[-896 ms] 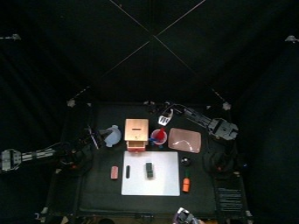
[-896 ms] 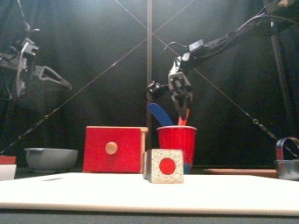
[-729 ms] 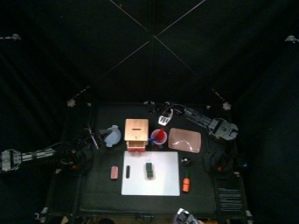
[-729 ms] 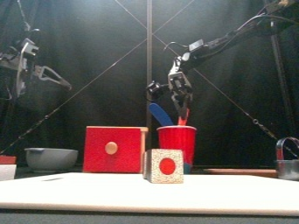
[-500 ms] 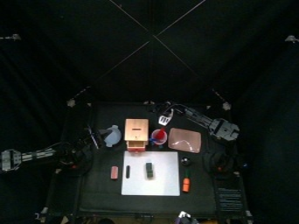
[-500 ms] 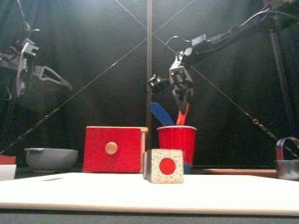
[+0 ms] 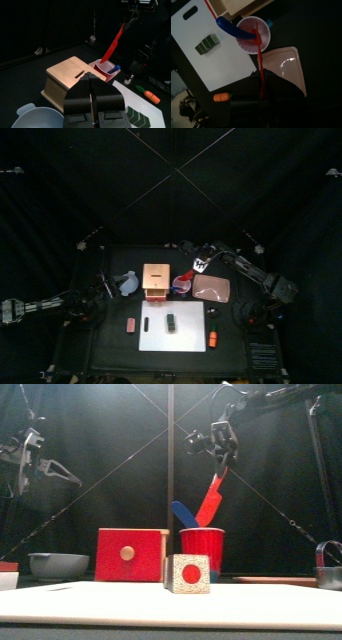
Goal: Place sushi on board then cut the sushi with the knife then place the pieces on the plate
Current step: Grasp knife edge with left hand
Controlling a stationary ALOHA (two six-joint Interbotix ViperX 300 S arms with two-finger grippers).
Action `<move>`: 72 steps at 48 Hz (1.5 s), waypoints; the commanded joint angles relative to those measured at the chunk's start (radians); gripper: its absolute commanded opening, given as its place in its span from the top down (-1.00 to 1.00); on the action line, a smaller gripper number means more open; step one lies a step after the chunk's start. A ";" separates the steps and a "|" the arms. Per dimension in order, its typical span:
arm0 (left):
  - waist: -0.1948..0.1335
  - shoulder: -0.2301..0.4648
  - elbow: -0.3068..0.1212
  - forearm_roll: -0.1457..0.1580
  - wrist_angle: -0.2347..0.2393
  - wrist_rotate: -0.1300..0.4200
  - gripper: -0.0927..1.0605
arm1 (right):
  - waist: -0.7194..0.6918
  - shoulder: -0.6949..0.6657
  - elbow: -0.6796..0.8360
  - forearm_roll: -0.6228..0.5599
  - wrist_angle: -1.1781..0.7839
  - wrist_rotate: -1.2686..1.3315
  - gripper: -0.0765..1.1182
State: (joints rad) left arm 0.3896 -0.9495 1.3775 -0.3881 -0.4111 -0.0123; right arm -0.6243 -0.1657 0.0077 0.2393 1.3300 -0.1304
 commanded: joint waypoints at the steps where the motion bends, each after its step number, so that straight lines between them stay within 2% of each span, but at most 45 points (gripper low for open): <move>1: -0.005 0.003 -0.040 0.006 -0.005 0.003 0.66 | 0.029 -0.109 0.091 0.023 -0.140 -0.006 0.28; 7: -0.012 0.003 -0.060 0.037 -0.003 0.005 0.65 | 0.081 -0.190 0.233 0.035 -0.295 -0.005 0.28; 13: -0.035 0.003 -0.087 0.129 -0.005 0.008 0.65 | 0.152 -0.285 0.365 0.023 -0.492 -0.014 0.28; 19: -0.040 0.003 -0.110 0.229 -0.005 0.003 0.65 | 0.219 -0.400 0.538 0.017 -0.755 -0.002 0.28; 21: -0.041 0.005 -0.115 0.250 -0.005 0.003 0.65 | 0.238 -0.428 0.589 0.020 -0.828 -0.002 0.28; 24: -0.049 0.003 -0.121 0.265 -0.005 0.003 0.65 | 0.270 -0.460 0.650 0.031 -0.923 -0.002 0.28; 30: -0.069 0.005 -0.127 0.272 -0.008 0.006 0.65 | 0.336 -0.483 0.750 0.026 -1.081 -0.008 0.28; 33: -0.083 0.005 -0.130 0.285 -0.006 0.008 0.65 | 0.367 -0.480 0.788 0.023 -1.147 -0.011 0.28; 38: -0.109 0.005 -0.127 0.339 -0.003 0.006 0.62 | 0.408 -0.457 0.825 0.011 -1.235 -0.015 0.28; 43: -0.143 0.005 -0.118 0.387 -0.003 0.003 0.46 | 0.460 -0.420 0.842 -0.011 -1.308 -0.020 0.28; 49: -0.173 0.029 -0.120 0.383 -0.005 0.000 0.16 | 0.531 -0.373 0.851 -0.071 -1.387 -0.012 0.28; 57: -0.244 0.144 -0.137 0.364 -0.011 -0.002 -0.27 | 0.617 -0.281 0.862 -0.140 -1.508 -0.003 0.28; 62: -0.302 0.215 -0.149 0.364 -0.012 0.000 -0.45 | 0.640 -0.230 0.862 -0.153 -1.559 -0.003 0.28; 66: -0.364 0.276 -0.158 0.362 -0.017 0.000 -0.57 | 0.647 -0.192 0.864 -0.152 -1.577 -0.003 0.28; 72: -0.440 0.353 -0.166 0.348 -0.043 -0.002 -0.63 | 0.650 -0.147 0.856 -0.146 -1.589 -0.002 0.28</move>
State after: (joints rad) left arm -0.0061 -0.6397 1.2456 -0.0291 -0.4280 -0.0123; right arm 0.0245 -0.3237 0.8820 0.0905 -0.2424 -0.1335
